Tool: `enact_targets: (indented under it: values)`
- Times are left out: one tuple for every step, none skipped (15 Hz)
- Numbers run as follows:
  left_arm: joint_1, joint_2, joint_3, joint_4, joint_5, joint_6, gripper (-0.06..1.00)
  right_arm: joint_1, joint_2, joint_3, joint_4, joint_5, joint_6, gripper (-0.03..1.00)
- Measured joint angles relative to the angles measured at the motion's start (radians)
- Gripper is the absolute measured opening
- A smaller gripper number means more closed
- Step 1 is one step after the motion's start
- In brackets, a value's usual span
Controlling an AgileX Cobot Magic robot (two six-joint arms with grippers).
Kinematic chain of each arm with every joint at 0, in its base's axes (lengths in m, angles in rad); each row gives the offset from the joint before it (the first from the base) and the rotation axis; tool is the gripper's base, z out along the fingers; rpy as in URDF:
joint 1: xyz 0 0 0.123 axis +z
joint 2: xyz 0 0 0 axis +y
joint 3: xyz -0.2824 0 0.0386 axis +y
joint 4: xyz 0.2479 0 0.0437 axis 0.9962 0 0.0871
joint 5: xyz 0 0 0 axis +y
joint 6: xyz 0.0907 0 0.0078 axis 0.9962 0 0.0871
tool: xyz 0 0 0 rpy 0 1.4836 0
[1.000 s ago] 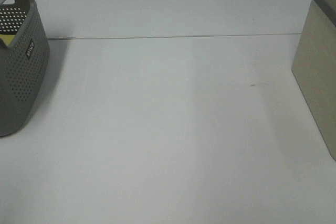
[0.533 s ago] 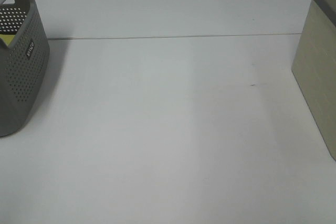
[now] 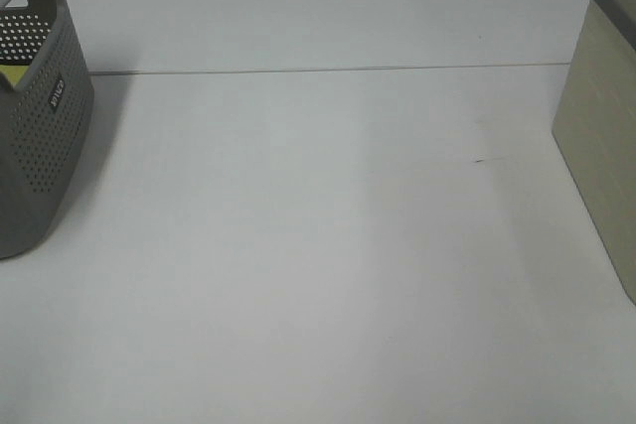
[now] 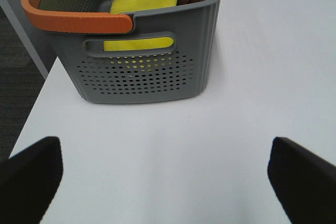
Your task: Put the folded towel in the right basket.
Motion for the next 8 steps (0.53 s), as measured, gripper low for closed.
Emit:
enact_targets:
  values:
    - [0.0,0.0,0.0,0.0,0.0,0.0,0.99,0.0,0.0,0.006,0.001,-0.037,0.0,0.71]
    - [0.0,0.0,0.0,0.0,0.0,0.0,0.99,0.0,0.0,0.024,0.001,-0.064,0.0,0.71]
    - [0.0,0.0,0.0,0.0,0.0,0.0,0.99,0.0,0.0,0.035,-0.001,-0.076,0.0,0.71]
    - [0.0,0.0,0.0,0.0,0.0,0.0,0.99,0.0,0.0,0.039,-0.003,-0.088,0.0,0.71]
    - [0.0,0.0,0.0,0.0,0.0,0.0,0.99,0.0,0.0,0.041,-0.013,-0.094,0.0,0.71]
    - [0.0,0.0,0.0,0.0,0.0,0.0,0.99,0.0,0.0,0.043,-0.039,-0.097,0.0,0.71]
    - [0.0,0.0,0.0,0.0,0.0,0.0,0.99,0.0,0.0,0.043,-0.042,-0.097,0.0,0.71]
    - [0.0,0.0,0.0,0.0,0.0,0.0,0.99,0.0,0.0,0.043,-0.042,-0.097,0.0,0.71]
